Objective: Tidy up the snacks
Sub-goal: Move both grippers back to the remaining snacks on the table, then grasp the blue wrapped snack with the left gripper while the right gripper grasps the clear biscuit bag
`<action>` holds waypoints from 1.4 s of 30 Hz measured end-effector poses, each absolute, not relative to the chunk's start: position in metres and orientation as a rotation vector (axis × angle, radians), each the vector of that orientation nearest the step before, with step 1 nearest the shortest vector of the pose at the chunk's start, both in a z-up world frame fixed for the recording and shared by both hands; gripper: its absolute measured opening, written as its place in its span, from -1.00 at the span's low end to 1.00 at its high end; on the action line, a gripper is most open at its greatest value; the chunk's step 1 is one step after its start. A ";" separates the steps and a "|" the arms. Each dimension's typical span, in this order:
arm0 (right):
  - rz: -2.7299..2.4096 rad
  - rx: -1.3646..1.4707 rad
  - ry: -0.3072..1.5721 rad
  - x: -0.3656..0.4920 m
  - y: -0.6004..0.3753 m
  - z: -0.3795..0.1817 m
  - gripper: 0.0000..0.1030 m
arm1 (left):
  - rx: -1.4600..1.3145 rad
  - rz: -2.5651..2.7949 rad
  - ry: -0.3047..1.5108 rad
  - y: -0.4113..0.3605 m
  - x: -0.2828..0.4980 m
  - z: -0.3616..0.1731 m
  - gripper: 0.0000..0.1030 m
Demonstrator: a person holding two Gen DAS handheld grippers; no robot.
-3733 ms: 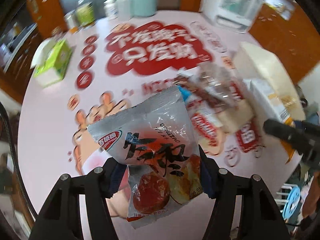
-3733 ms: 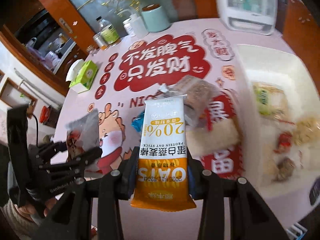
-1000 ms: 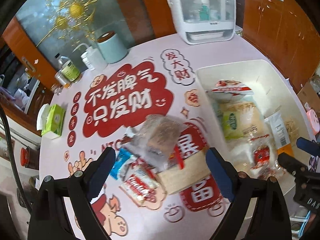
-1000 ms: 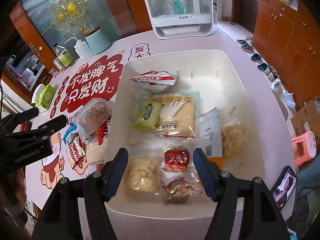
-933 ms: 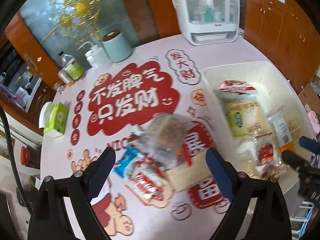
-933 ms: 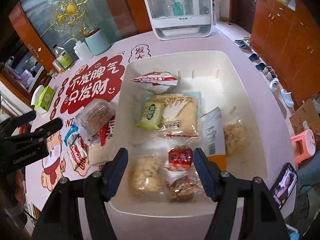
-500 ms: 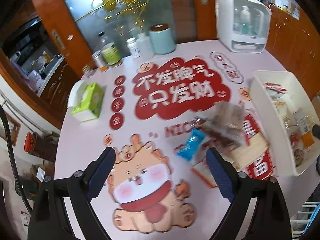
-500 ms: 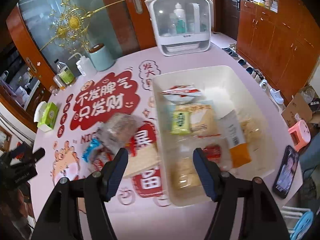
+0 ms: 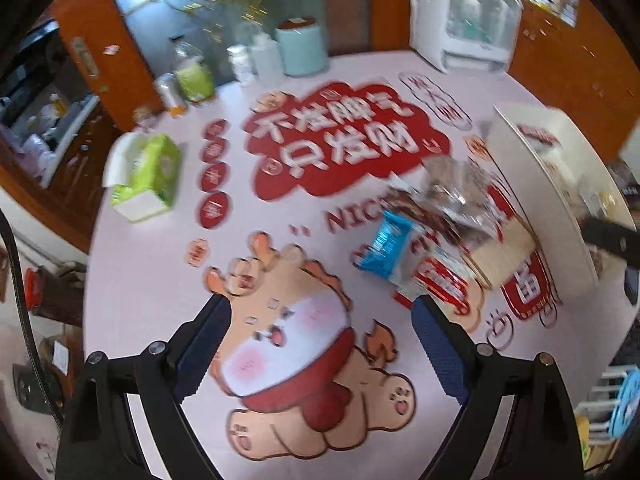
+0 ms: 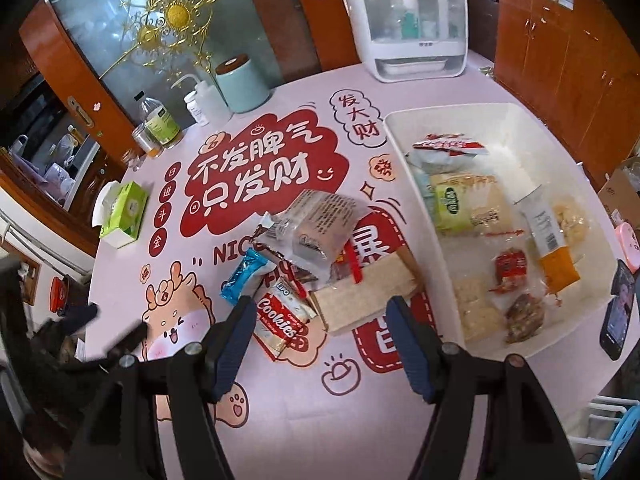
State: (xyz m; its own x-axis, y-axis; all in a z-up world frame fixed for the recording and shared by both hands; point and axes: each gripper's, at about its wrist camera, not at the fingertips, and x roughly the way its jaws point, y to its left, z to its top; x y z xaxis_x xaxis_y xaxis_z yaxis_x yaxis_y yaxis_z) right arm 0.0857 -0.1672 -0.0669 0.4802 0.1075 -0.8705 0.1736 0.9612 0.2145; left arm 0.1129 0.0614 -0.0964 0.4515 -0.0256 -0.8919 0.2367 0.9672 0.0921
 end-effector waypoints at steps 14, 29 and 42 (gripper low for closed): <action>-0.009 0.327 1.196 0.195 -0.171 -0.128 0.32 | 0.237 -0.147 1.210 0.019 0.205 -0.178 0.77; -0.046 0.395 1.327 0.256 -0.169 -0.197 0.69 | 0.127 -0.119 1.283 0.010 0.232 -0.218 0.77; -0.025 0.293 1.377 0.268 -0.168 -0.207 0.62 | 0.035 -0.108 1.350 0.011 0.240 -0.233 0.72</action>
